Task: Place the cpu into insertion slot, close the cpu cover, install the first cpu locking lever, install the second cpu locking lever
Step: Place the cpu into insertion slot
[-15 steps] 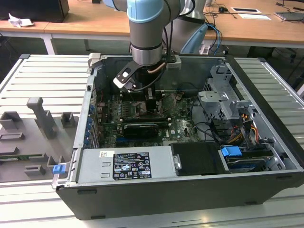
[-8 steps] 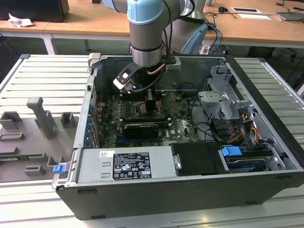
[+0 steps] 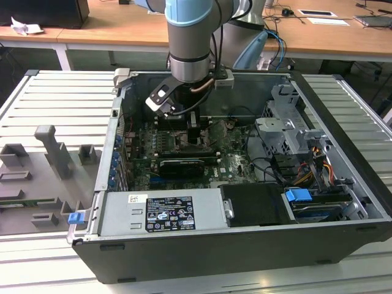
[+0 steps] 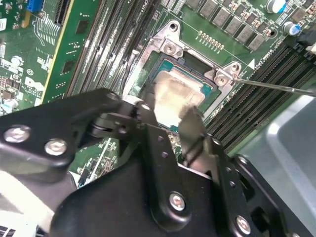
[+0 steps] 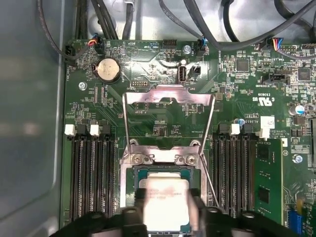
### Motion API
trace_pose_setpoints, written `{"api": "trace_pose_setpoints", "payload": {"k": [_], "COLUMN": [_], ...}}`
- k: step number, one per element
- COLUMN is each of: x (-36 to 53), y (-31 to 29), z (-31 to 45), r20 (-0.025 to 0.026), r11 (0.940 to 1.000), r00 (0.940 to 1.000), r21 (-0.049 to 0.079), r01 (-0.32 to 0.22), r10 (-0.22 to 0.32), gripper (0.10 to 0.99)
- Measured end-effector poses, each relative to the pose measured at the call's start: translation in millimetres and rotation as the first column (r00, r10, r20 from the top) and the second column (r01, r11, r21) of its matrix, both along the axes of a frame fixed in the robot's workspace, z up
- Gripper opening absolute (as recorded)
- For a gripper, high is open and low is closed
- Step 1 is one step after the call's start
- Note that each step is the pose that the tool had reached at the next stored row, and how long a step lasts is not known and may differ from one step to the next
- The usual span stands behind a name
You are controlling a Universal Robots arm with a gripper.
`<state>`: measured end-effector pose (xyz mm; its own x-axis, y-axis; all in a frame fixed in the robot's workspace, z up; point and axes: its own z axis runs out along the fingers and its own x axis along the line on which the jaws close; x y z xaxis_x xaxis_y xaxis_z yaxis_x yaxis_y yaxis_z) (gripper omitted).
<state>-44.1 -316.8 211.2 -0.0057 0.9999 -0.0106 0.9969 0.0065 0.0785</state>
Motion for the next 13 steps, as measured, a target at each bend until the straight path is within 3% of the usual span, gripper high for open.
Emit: {"api": "trace_pose_setpoints", "payload": {"k": [2,3,4,5,13], "x": [0.3,0.4,0.6,0.6,0.7], "y": [-0.1,0.0,0.0,-0.1,0.0], "z": [1.2,1.7,2.9,4.0,10.6], "r20": [-0.0046,-0.0063,-0.0095,-0.0106,-0.0166], "r11": [1.0000,1.0000,1.0000,1.0000,1.0000], "r00": [1.0000,1.0000,1.0000,0.9999,0.9999], "r21": [-0.001,-0.001,-0.002,-0.002,-0.002], "r01": [0.000,0.000,0.000,0.000,0.000], "r10": [0.000,0.000,0.000,0.000,0.000], "gripper": [0.349,0.349,0.169,0.106,0.106]}}
